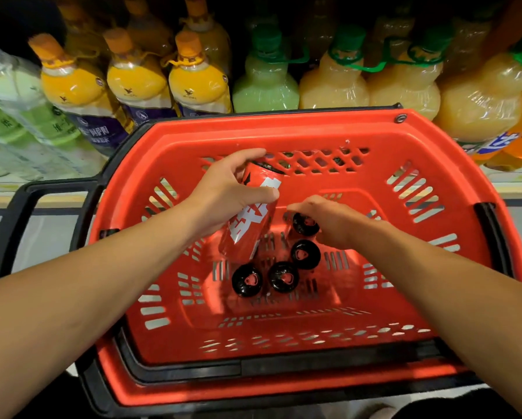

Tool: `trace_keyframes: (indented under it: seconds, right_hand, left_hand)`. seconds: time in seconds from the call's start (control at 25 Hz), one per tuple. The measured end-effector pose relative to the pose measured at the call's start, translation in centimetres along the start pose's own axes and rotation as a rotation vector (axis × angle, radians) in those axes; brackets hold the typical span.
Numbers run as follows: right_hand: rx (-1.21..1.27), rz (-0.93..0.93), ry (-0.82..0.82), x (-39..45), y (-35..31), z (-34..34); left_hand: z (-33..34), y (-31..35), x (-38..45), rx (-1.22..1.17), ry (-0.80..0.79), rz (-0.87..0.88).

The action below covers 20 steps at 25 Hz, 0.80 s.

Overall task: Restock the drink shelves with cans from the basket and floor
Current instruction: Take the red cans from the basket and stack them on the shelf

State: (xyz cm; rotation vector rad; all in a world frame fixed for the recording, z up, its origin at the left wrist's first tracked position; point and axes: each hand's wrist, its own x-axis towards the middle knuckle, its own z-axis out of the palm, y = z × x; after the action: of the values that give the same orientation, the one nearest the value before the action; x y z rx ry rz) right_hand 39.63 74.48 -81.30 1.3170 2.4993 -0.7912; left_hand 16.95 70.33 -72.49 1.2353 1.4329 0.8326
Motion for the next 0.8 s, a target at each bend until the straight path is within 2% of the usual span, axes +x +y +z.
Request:
trace_keyframes:
  seconds: [0.16, 0.32, 0.48, 0.64, 0.8]
  right_hand:
    - [0.01, -0.004, 0.086, 0.2, 0.1, 1.0]
    - [0.066, 0.151, 0.128, -0.4, 1.0, -0.7]
    - [0.265, 0.18, 0.317, -2.8, 0.3, -2.7]
    - [0.525, 0.213, 0.51, -4.5, -0.9, -4.6]
    - [0.857, 0.138, 0.647, -5.4, -3.4, -5.9]
  left_hand:
    - [0.4, -0.6, 0.4, -0.046, 0.004, -0.034]
    - [0.3, -0.8, 0.7, -0.106, 0.018, -0.06]
    - [0.0, -0.2, 0.1, -0.149, -0.01, -0.009]
    - [0.0, 1.5, -0.7, -0.254, 0.055, 0.031]
    - [-1.1, 2.4, -1.7, -0.286, 0.102, 0.086]
